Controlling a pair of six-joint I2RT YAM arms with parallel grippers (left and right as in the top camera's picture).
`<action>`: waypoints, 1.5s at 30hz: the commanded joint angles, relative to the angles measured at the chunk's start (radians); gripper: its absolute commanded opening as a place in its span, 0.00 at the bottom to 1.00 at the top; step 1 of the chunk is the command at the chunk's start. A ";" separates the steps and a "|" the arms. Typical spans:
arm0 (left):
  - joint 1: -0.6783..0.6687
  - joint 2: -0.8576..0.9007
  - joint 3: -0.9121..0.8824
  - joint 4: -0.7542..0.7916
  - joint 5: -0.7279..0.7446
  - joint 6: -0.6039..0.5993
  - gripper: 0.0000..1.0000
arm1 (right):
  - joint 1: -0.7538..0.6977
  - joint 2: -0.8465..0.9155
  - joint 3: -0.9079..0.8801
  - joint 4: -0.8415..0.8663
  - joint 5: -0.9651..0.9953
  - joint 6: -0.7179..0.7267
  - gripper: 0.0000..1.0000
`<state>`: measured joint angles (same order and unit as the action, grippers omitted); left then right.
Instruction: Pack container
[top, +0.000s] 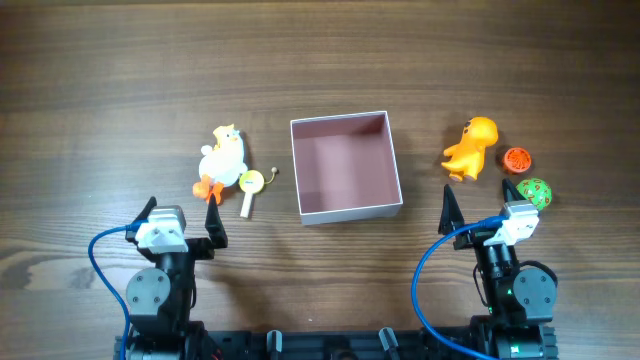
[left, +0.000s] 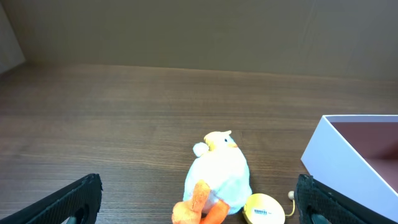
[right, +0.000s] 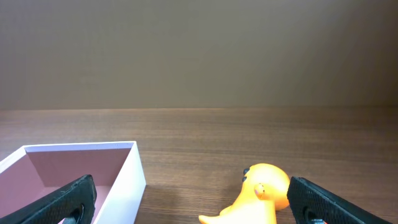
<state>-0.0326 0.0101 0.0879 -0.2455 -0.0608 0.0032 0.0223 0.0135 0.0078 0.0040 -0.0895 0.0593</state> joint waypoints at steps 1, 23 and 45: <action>-0.005 -0.003 -0.011 0.003 0.016 0.019 1.00 | -0.003 -0.006 -0.003 0.003 -0.005 0.011 1.00; -0.005 -0.003 -0.011 0.008 0.382 -0.338 1.00 | -0.003 -0.006 -0.003 0.003 -0.005 0.011 1.00; -0.005 -0.003 0.078 0.051 0.860 -0.464 0.99 | -0.003 -0.006 -0.003 0.003 -0.005 0.011 1.00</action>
<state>-0.0326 0.0101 0.0959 -0.1902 0.7586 -0.4549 0.0223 0.0135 0.0078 0.0040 -0.0898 0.0593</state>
